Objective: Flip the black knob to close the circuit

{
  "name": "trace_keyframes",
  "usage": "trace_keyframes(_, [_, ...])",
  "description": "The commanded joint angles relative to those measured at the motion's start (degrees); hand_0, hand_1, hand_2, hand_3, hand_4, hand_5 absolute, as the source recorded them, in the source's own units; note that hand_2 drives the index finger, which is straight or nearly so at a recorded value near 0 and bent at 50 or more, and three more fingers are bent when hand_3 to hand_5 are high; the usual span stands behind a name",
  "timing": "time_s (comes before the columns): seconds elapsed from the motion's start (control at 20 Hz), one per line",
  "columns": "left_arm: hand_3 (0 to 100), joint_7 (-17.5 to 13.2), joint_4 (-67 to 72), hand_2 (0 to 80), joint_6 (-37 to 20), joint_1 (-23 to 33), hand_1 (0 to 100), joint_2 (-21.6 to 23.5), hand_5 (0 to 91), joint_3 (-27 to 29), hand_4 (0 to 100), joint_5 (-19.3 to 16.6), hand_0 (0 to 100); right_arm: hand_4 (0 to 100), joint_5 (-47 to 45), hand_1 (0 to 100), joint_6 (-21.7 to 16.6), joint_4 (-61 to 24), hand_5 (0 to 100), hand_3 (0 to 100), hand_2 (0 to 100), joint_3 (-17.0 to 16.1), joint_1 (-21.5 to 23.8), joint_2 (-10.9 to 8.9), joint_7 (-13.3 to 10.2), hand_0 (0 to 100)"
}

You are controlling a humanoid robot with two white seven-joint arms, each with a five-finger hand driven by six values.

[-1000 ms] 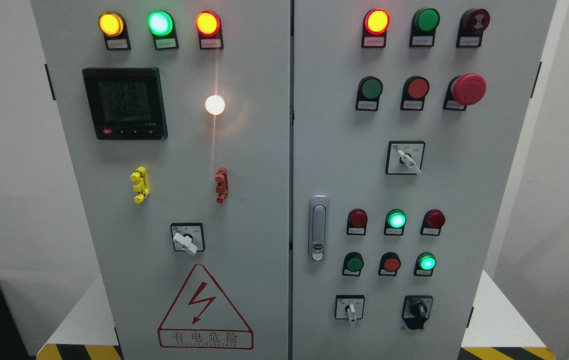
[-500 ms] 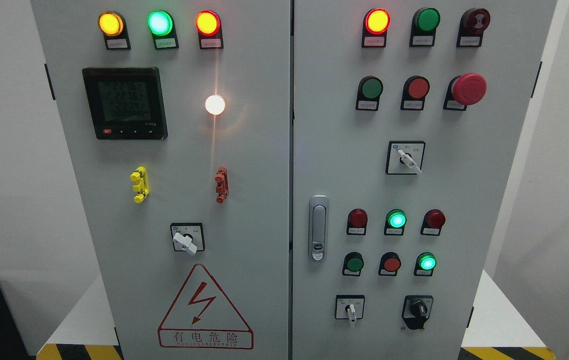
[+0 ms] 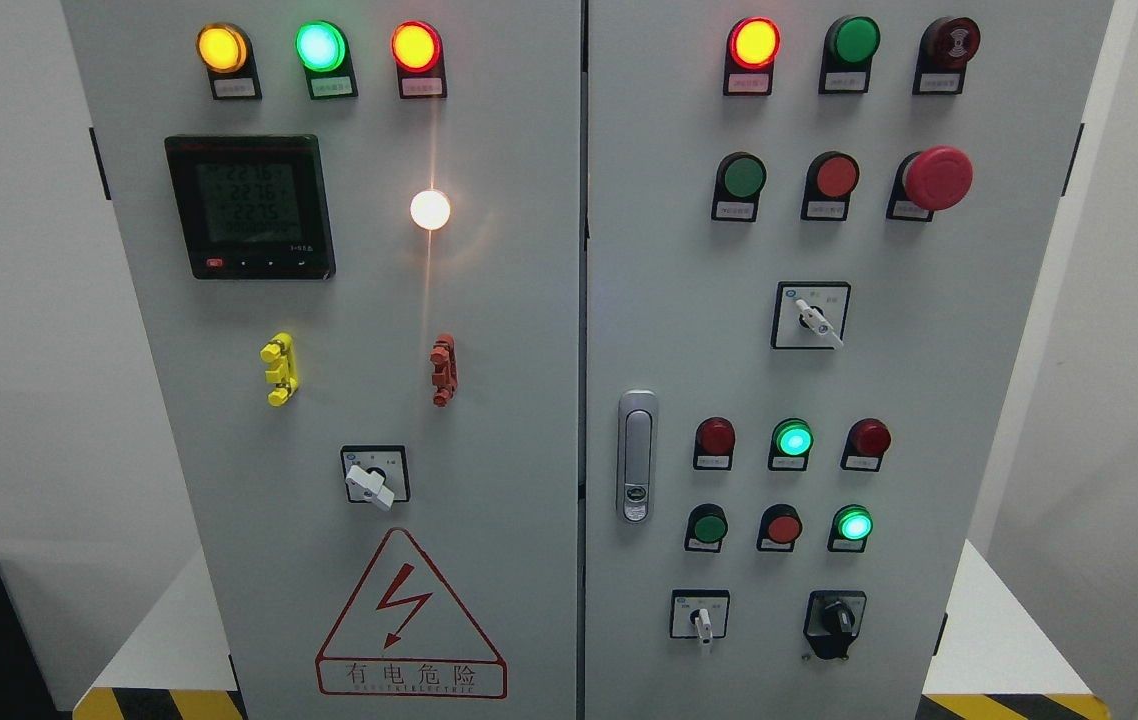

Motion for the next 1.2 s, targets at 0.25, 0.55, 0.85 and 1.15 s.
trace_keyframes(0.25, [0,0.0,0.0,0.0,0.0,0.0,56,0.0,0.0,-0.1,0,0.0,12,99,1.0,6,1.2,-5.6,100,100,93,-0.1,-2.5,0.17,3.2,0])
trace_keyframes(0.55, [0,0.0,0.0,0.0,0.0,0.0,56,0.0,0.0,-0.1,0,0.0,12,99,2.5,5,1.4,-6.1,100,100,93,0.0,-3.6,0.26,4.0,0])
trace_keyframes(0.85, [0,0.0,0.0,0.0,0.0,0.0,56,0.0,0.0,0.0,0,0.0,12,100,2.7,5,3.0,-7.1,100,100,93,0.1,-4.7,0.35,5.4,0])
trace_keyframes(1.15, [0,0.0,0.1,0.0,0.0,0.0,56,0.0,0.0,0.0,0,0.0,12,100,3.3,6,4.2,-7.1,100,100,93,1.5,-5.6,0.44,6.2,0])
